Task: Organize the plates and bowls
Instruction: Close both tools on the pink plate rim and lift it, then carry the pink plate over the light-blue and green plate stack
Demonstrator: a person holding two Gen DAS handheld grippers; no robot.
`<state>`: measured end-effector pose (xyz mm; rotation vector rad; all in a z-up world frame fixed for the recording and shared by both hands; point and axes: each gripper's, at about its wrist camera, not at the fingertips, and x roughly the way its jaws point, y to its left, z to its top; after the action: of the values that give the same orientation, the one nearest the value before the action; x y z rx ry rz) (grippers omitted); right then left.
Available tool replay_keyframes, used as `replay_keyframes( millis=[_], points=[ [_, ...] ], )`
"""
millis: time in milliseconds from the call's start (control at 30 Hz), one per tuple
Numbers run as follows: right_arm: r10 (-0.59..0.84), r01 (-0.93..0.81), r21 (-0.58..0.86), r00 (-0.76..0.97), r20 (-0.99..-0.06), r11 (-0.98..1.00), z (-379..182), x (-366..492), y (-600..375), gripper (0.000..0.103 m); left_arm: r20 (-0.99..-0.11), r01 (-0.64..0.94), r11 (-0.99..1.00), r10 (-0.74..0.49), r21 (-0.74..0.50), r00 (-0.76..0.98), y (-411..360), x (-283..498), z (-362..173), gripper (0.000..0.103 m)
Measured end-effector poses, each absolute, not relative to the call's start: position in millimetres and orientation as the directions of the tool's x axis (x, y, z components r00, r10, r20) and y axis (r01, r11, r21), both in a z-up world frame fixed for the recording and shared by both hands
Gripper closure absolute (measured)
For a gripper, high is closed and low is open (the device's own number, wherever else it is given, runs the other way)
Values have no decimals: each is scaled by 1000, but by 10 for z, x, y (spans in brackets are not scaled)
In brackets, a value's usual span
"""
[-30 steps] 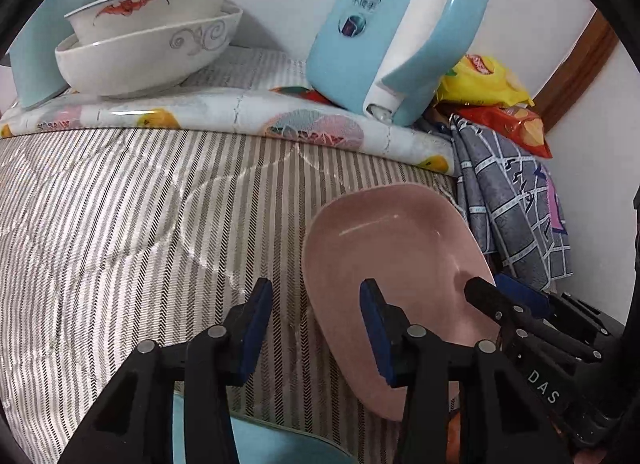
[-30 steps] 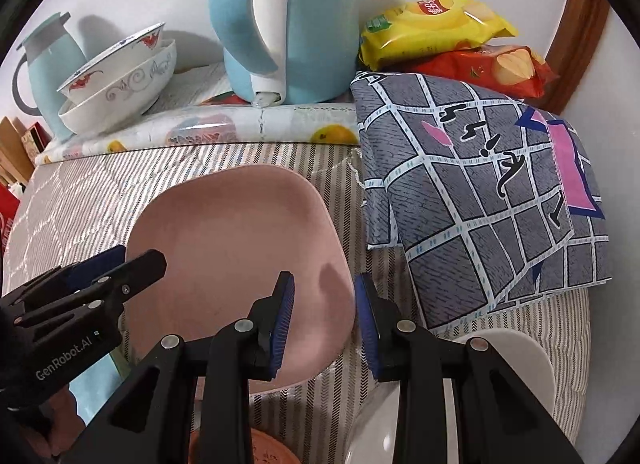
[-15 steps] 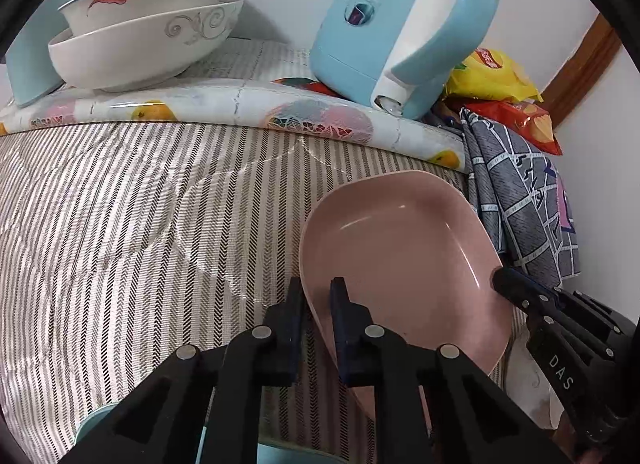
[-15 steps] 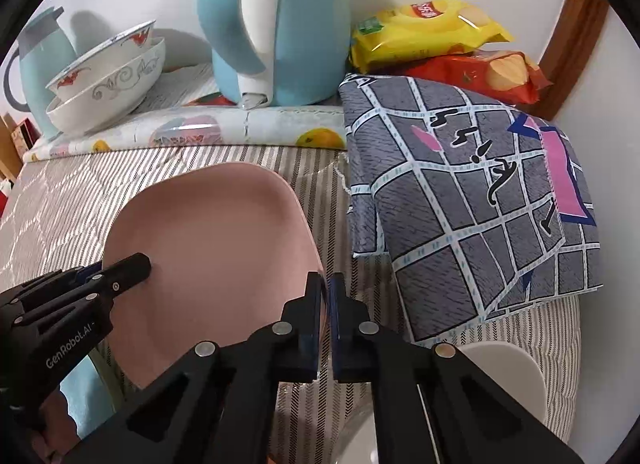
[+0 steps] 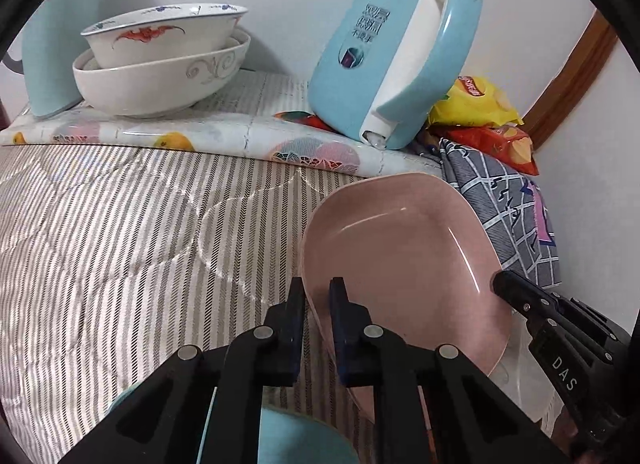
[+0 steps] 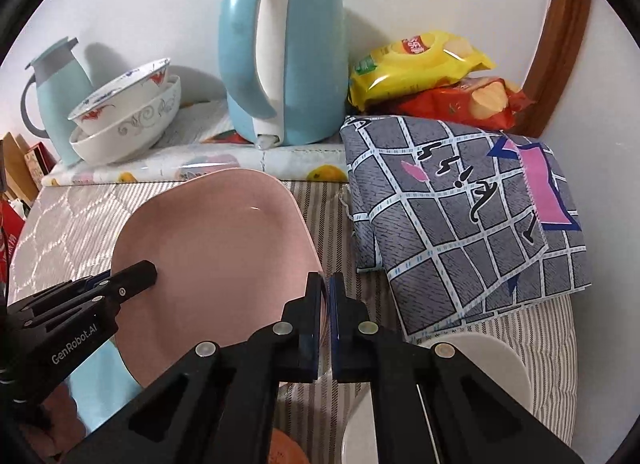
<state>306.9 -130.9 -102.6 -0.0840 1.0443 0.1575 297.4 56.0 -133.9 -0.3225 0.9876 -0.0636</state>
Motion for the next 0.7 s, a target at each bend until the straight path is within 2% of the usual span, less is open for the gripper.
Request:
replay_keyframes(
  millis=[700],
  points=[
    [146, -178, 60, 522, -840, 982, -718, 2498, -1153, 99, -789, -119, 950, -164, -287, 592, 778, 2344, -1018, 91]
  ],
)
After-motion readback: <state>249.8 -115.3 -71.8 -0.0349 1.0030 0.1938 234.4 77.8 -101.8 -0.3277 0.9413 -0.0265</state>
